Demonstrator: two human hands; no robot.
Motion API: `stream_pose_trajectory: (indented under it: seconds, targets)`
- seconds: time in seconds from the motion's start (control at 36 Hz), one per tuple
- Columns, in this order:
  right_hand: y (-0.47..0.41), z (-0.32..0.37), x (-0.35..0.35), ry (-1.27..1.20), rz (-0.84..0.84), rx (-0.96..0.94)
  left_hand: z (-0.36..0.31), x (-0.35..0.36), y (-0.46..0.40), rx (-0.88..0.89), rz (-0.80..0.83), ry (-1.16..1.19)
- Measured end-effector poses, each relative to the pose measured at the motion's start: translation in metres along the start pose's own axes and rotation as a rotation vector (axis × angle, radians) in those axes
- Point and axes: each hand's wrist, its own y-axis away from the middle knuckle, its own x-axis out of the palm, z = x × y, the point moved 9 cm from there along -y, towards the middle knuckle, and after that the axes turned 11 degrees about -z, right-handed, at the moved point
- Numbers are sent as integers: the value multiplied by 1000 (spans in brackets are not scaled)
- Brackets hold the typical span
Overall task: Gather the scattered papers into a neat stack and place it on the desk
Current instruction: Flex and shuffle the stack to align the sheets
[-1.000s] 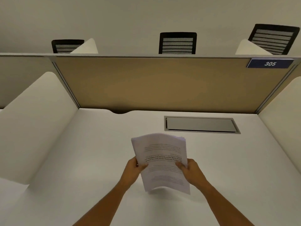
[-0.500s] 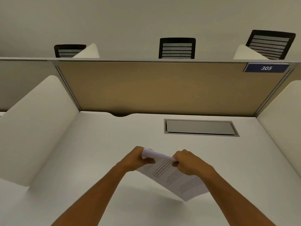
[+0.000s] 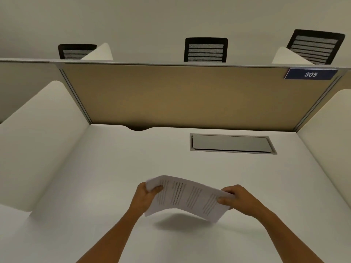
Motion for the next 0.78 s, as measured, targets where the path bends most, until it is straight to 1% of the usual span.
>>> stream_pose_trajectory:
  seconds: [0.08,0.14,0.19,0.25,0.33,0.44,0.64,0.78]
  targets:
    - [8,-8,7,-228,-28,18,9,-2,4,-35,-42,36]
    - [11,-15,9,-359,-97,45,15,-4,7,-69,-64,65]
    - [11,-24,10,-417,-186,58,18,-4,10,-85,-72,87]
    - [11,-28,15,-441,-226,51,20,-3,12,-95,-69,86]
    - [11,-29,25,-460,-232,43,25,-2,16,-96,-75,95]
    - [10,-34,37,-484,-285,81,31,1,22,-95,-83,100]
    - [8,-27,43,-396,-391,72,36,3,27,-99,-106,135]
    - [14,-16,44,-426,-461,38,39,-1,26,-93,-147,150]
